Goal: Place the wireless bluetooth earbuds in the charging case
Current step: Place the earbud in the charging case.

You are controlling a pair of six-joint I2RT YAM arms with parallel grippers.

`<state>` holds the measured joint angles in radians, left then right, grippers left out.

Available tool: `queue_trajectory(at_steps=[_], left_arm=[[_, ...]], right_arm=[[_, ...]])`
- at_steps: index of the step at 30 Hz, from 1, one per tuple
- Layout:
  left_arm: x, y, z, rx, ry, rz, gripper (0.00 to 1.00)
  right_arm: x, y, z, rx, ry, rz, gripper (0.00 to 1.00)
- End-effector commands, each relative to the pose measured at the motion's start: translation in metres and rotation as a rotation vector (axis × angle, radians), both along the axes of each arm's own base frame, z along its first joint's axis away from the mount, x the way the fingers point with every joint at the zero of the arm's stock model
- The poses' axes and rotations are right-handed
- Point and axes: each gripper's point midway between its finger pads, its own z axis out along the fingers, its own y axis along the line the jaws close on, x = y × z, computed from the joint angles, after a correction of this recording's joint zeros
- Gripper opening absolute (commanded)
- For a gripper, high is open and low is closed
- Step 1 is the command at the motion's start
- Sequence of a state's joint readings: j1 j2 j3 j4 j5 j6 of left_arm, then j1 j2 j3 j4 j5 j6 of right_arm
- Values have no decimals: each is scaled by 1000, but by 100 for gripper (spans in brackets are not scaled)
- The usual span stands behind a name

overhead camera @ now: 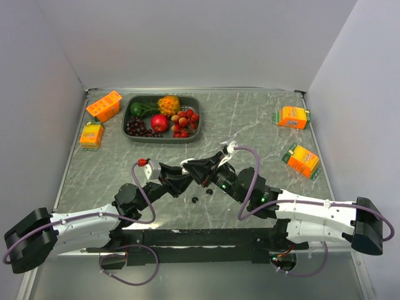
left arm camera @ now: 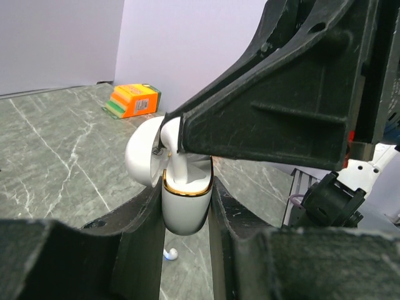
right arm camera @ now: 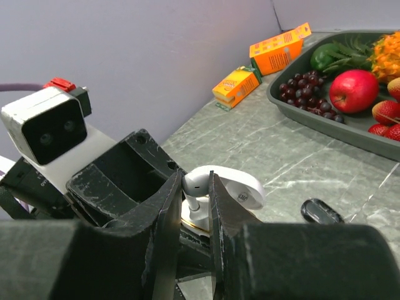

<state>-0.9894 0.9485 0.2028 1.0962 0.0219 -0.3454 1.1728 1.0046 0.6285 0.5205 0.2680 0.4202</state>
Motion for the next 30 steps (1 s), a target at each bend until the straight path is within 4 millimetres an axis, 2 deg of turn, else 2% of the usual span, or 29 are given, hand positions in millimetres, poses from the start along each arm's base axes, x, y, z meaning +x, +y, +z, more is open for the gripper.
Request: queue_trajectory(at_steps=[1,9,16,21,24,30], left_arm=[[-4,6,39,-107,-67,-6,1],[-4,8,39,-115,-64,3,1],[-3,11,40,-116,-68,14,1],[-3,11,41,-119,-69,15,1],[-4,12,42,-120,-71,16,1],[-4,13,41,-123,-71,20,1]], right_arm=[[1,-2,8,19,-17,-26,0],[-5,2,5,-12,-19,-3,0],[-9,2,7,-51,-9,5,30],[-9,-1,15,-53,-4,-10,46],[-9,-3,17,-58,2,-19,52],[-9,-11,23,-61,2,-41,57]])
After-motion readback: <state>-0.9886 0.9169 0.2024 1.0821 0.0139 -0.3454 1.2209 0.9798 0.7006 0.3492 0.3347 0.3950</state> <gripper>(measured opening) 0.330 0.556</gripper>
